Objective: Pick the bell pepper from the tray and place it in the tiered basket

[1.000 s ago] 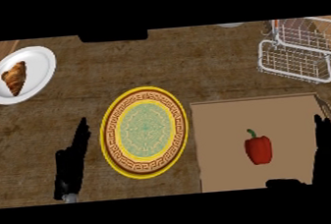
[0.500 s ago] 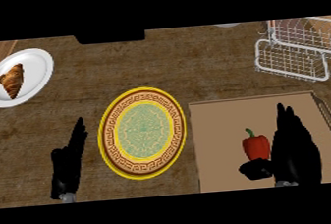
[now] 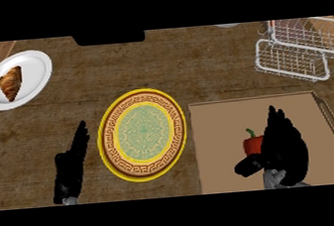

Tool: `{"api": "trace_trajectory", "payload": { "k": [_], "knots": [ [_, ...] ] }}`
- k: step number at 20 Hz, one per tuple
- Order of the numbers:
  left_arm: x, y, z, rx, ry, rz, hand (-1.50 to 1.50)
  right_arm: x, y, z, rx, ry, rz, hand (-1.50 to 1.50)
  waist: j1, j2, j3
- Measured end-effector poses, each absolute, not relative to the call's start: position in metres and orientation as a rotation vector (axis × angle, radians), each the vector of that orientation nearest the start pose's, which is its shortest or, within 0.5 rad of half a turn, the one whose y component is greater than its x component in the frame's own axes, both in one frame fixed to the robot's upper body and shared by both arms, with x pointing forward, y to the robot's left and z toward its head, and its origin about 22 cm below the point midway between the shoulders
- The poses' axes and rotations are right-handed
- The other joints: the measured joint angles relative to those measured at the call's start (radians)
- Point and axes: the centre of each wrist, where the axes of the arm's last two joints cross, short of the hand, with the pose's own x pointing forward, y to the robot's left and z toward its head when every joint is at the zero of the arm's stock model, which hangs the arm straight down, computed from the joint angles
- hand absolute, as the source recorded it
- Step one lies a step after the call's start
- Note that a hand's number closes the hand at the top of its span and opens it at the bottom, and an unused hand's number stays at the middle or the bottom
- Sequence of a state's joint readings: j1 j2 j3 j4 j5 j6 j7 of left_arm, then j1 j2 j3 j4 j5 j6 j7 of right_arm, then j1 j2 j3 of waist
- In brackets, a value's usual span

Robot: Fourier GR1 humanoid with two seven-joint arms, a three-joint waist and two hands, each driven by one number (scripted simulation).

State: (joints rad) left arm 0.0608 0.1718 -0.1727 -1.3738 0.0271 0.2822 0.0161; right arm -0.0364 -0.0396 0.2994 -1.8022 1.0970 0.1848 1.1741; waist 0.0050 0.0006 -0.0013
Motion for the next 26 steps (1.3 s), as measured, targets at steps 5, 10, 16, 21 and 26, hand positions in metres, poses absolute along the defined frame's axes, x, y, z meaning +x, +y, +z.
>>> {"api": "trace_trajectory", "payload": {
  "k": [5, 10, 16, 21, 26],
  "knots": [
    [0.217, 0.245, -0.059, 0.254, -1.300, -0.026, 0.00, 0.243, -0.163, 0.056, -1.037, -0.606, 0.540, -1.50, 0.000, 0.000, 0.000],
    [0.220, 0.250, -0.055, 0.247, -1.297, -0.018, 0.00, 0.255, -0.166, 0.059, -1.019, -0.589, 0.536, -1.50, 0.000, 0.000, 0.001],
    [0.217, 0.246, -0.052, 0.246, -1.300, -0.020, 0.00, 0.256, -0.179, 0.049, -0.983, -0.532, 0.552, -1.50, -0.002, -0.001, 0.001],
    [0.213, 0.250, -0.049, 0.253, -1.298, -0.019, 0.00, 0.254, -0.185, 0.037, -0.954, -0.488, 0.550, -1.50, -0.001, -0.001, 0.001],
    [0.213, 0.250, -0.055, 0.248, -1.301, -0.022, 0.00, 0.258, -0.182, 0.021, -0.930, -0.455, 0.565, -1.50, -0.001, 0.000, 0.001]
  ]
}}
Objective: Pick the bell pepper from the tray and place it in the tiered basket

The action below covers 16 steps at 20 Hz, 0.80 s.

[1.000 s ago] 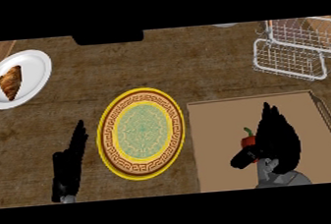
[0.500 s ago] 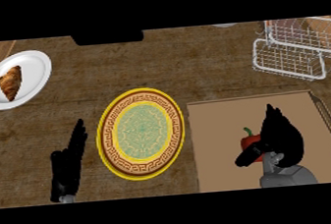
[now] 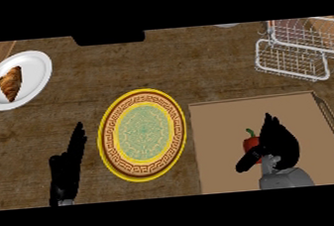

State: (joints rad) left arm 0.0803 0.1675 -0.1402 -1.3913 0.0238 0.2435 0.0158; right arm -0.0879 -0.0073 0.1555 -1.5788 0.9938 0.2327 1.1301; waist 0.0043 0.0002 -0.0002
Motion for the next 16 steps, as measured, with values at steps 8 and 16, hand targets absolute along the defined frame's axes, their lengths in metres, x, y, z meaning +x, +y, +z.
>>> {"api": "trace_trajectory", "payload": {
  "k": [8, 16],
  "knots": [
    [0.212, 0.250, -0.054, 0.249, -1.299, -0.025, 0.00, 0.257, -0.188, 0.008, -0.951, -0.467, 0.571, 1.50, -0.003, -0.006, -0.006],
    [0.209, 0.243, -0.059, 0.248, -1.298, -0.022, 0.00, 0.265, -0.189, -0.003, -1.048, -0.496, 0.649, 1.50, -0.001, -0.010, -0.009]
  ]
}}
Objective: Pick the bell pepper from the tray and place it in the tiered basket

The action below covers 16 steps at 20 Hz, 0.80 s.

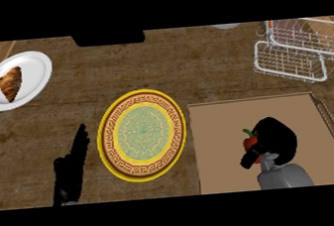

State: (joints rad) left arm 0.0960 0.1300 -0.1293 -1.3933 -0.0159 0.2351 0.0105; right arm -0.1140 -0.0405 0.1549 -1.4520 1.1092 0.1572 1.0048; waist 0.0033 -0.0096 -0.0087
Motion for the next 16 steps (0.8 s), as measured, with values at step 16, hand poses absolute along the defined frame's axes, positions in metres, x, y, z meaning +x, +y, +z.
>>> {"api": "trace_trajectory", "payload": {
  "k": [16],
  "knots": [
    [0.205, 0.251, -0.063, 0.265, -1.294, 0.001, 0.00, 0.258, -0.427, 0.100, -0.929, -1.078, 0.772, 1.50, -0.029, 0.007, 0.012]
  ]
}}
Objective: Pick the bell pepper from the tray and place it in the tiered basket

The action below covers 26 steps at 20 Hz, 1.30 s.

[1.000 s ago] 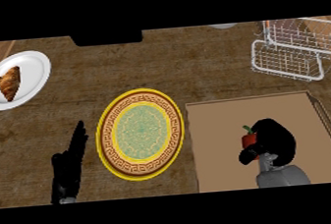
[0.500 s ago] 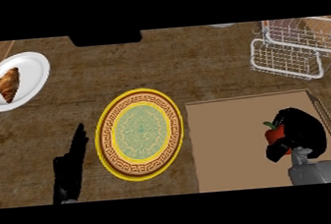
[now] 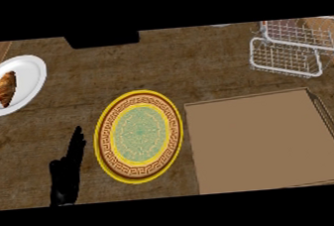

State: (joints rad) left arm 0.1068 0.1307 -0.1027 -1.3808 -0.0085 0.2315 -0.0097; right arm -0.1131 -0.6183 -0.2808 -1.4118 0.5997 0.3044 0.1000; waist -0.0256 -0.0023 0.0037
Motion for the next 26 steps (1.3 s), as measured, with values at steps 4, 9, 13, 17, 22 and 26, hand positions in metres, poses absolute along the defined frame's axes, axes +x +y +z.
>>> {"api": "trace_trajectory", "payload": {
  "k": [4, 9, 13, 17, 22, 26],
  "knots": [
    [0.209, 0.251, -0.060, 0.263, -1.298, 0.001, 0.00, 0.247, -0.478, 0.151, -0.900, -1.273, 0.625, 1.50, 0.000, -0.002, -0.001],
    [0.210, 0.246, -0.060, 0.264, -1.294, -0.011, 0.00, 0.226, -0.524, 0.216, -0.969, -1.443, 0.583, 1.50, 0.012, 0.000, -0.003],
    [0.212, 0.243, -0.053, 0.252, -1.300, -0.021, 0.00, 0.223, -0.543, 0.252, -1.011, -1.497, 0.580, 1.50, 0.026, 0.002, -0.003],
    [0.211, 0.248, -0.053, 0.248, -1.297, -0.022, 0.00, 0.233, -0.537, 0.275, -1.032, -1.511, 0.557, 1.50, 0.032, 0.003, -0.004],
    [0.214, 0.243, -0.054, 0.249, -1.307, -0.033, 0.00, 0.259, -0.530, 0.300, -1.031, -1.507, 0.526, 1.50, 0.043, 0.005, -0.004],
    [0.215, 0.243, -0.055, 0.241, -1.310, -0.037, 0.00, 0.285, -0.519, 0.300, -1.033, -1.490, 0.512, 1.50, 0.049, 0.006, -0.004]
  ]
}}
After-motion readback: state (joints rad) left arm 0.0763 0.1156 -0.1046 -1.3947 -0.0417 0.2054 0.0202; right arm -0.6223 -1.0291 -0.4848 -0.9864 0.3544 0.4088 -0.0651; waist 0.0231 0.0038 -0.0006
